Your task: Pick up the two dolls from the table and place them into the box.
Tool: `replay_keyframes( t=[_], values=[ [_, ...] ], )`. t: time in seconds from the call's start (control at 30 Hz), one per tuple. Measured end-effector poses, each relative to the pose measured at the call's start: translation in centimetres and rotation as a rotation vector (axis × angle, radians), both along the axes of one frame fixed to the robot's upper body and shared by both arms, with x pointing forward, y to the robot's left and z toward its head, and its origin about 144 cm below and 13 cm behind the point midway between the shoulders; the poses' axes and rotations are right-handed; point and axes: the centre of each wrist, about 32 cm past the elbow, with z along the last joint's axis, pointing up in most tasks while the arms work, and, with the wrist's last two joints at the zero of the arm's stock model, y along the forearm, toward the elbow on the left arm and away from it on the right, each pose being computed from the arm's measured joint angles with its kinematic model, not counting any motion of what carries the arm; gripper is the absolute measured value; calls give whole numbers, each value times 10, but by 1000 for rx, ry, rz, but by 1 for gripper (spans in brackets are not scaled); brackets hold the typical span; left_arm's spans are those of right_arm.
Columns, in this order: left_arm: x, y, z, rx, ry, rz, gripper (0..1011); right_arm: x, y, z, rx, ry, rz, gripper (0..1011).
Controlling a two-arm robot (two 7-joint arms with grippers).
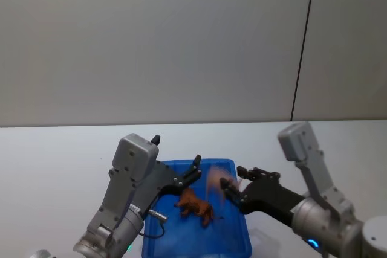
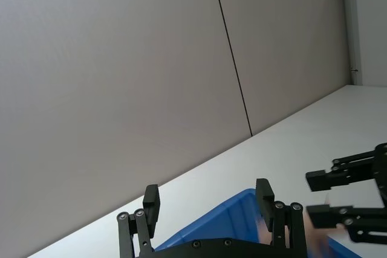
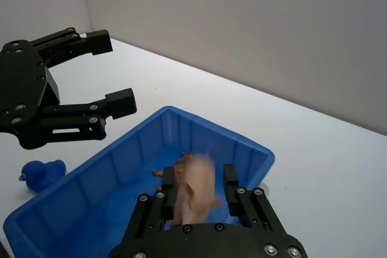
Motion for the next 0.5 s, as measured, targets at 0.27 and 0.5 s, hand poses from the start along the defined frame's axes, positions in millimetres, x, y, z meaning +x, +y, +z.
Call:
replay_keyframes(
  t=[0.27,0.5],
  values=[
    [0,0,0,0,0,0,1002,13,10,1,1,28,29,691],
    [0,0,0,0,0,0,1001,15,5,1,-7,17,34,875]
  ],
)
